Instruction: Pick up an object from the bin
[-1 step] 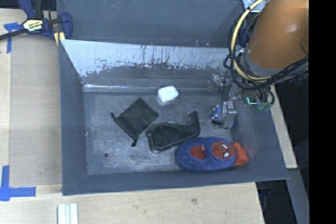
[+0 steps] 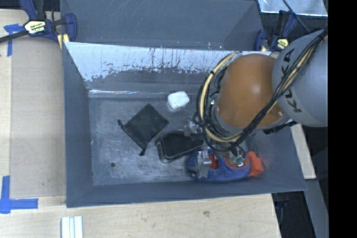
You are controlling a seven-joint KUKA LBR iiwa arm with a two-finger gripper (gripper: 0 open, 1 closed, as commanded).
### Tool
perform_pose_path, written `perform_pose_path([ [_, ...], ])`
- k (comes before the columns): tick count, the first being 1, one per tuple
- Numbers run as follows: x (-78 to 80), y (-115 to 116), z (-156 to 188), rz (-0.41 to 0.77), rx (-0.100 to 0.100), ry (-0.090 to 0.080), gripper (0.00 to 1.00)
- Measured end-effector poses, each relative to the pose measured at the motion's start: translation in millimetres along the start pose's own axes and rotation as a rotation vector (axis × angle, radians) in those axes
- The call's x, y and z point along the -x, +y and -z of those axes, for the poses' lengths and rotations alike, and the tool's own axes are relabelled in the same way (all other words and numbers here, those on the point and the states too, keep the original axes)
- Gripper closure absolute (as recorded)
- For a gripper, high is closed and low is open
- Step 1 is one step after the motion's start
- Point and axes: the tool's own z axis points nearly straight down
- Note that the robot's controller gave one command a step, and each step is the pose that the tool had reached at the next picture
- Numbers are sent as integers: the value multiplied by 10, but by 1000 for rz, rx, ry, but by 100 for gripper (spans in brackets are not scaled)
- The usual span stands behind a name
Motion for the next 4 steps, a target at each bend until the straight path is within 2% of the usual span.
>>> perform_pose_path([
  [1,347,-59,-715,22,-1,-35,0],
  [2,364,-52,-657,23,-1,-41,100],
  [3,203,2,542,29,-3,-13,100],
  [4,48,-64,1525,70,-4,-13,100],
])
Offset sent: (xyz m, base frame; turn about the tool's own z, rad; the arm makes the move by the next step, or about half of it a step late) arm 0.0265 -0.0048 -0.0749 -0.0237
